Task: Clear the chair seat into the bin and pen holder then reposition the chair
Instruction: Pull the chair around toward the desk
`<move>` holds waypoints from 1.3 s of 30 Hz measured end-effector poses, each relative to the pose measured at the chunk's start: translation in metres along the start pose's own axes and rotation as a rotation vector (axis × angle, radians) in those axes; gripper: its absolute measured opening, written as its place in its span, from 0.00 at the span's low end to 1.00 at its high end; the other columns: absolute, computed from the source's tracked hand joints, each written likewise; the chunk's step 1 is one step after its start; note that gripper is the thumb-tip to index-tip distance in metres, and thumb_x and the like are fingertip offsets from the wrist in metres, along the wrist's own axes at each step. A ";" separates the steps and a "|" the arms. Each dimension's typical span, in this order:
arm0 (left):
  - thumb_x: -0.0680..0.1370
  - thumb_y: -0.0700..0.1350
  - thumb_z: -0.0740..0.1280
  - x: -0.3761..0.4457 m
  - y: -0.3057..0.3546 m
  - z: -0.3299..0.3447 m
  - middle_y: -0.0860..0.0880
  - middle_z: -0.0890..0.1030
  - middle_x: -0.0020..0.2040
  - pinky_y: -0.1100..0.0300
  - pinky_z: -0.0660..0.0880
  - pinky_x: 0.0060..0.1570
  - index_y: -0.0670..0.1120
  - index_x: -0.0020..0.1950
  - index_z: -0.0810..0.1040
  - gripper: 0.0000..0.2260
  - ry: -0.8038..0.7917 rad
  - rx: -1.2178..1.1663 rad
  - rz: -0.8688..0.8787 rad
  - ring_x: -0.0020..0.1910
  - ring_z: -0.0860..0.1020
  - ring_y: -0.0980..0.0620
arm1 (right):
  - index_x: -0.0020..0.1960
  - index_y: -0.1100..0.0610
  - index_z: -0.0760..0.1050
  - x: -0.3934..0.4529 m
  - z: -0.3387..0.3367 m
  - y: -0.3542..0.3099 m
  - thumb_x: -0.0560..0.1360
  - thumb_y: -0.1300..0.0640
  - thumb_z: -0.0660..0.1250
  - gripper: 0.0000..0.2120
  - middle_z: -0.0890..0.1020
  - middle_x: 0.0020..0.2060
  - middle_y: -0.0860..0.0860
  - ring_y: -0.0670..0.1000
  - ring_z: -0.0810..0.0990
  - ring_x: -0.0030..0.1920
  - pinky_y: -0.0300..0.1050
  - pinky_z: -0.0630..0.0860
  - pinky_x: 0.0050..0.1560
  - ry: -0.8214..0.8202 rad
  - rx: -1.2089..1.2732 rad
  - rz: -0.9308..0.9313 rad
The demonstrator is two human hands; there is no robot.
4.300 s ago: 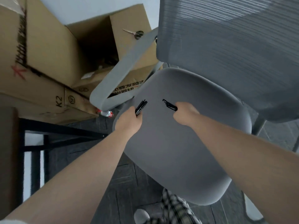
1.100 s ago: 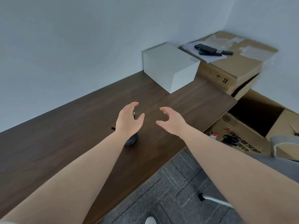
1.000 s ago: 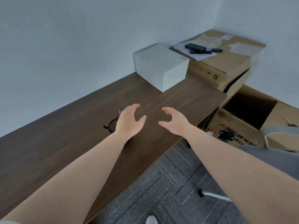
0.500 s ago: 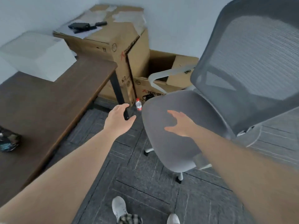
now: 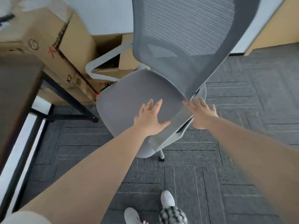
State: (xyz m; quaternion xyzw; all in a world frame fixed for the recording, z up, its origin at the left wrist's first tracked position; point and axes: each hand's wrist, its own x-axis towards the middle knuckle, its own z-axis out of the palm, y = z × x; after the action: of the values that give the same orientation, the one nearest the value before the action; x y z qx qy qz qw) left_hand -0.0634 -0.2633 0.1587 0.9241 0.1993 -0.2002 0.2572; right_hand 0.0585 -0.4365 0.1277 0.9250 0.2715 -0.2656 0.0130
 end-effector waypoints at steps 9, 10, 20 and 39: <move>0.76 0.59 0.63 0.013 0.007 0.065 0.51 0.42 0.80 0.32 0.61 0.68 0.63 0.75 0.37 0.38 -0.169 0.108 -0.015 0.78 0.45 0.43 | 0.74 0.35 0.36 0.019 0.036 0.010 0.71 0.71 0.60 0.50 0.35 0.77 0.54 0.63 0.37 0.77 0.66 0.54 0.73 0.118 0.037 0.119; 0.77 0.59 0.62 0.012 0.005 0.069 0.51 0.43 0.80 0.33 0.63 0.68 0.63 0.75 0.37 0.38 -0.173 0.111 -0.028 0.78 0.47 0.43 | 0.75 0.35 0.37 0.020 0.040 0.007 0.73 0.69 0.61 0.49 0.34 0.77 0.55 0.63 0.36 0.77 0.64 0.54 0.74 0.123 0.046 0.119; 0.79 0.58 0.56 0.004 -0.005 0.073 0.44 0.71 0.61 0.49 0.75 0.50 0.60 0.76 0.37 0.33 -0.105 0.247 0.048 0.55 0.77 0.40 | 0.74 0.38 0.53 0.018 0.043 -0.009 0.73 0.68 0.61 0.39 0.35 0.77 0.52 0.62 0.36 0.77 0.61 0.68 0.67 0.151 0.209 0.168; 0.79 0.59 0.55 -0.140 -0.117 0.105 0.45 0.73 0.57 0.51 0.76 0.49 0.65 0.75 0.38 0.31 -0.121 0.305 0.148 0.51 0.77 0.44 | 0.74 0.40 0.55 -0.120 0.139 -0.118 0.74 0.69 0.58 0.37 0.34 0.77 0.54 0.65 0.36 0.76 0.59 0.75 0.61 0.162 0.327 0.257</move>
State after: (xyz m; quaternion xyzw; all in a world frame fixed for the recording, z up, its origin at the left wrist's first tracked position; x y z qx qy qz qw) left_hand -0.2646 -0.2664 0.0954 0.9509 0.0820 -0.2640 0.1394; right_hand -0.1546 -0.4189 0.0827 0.9601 0.1050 -0.2269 -0.1255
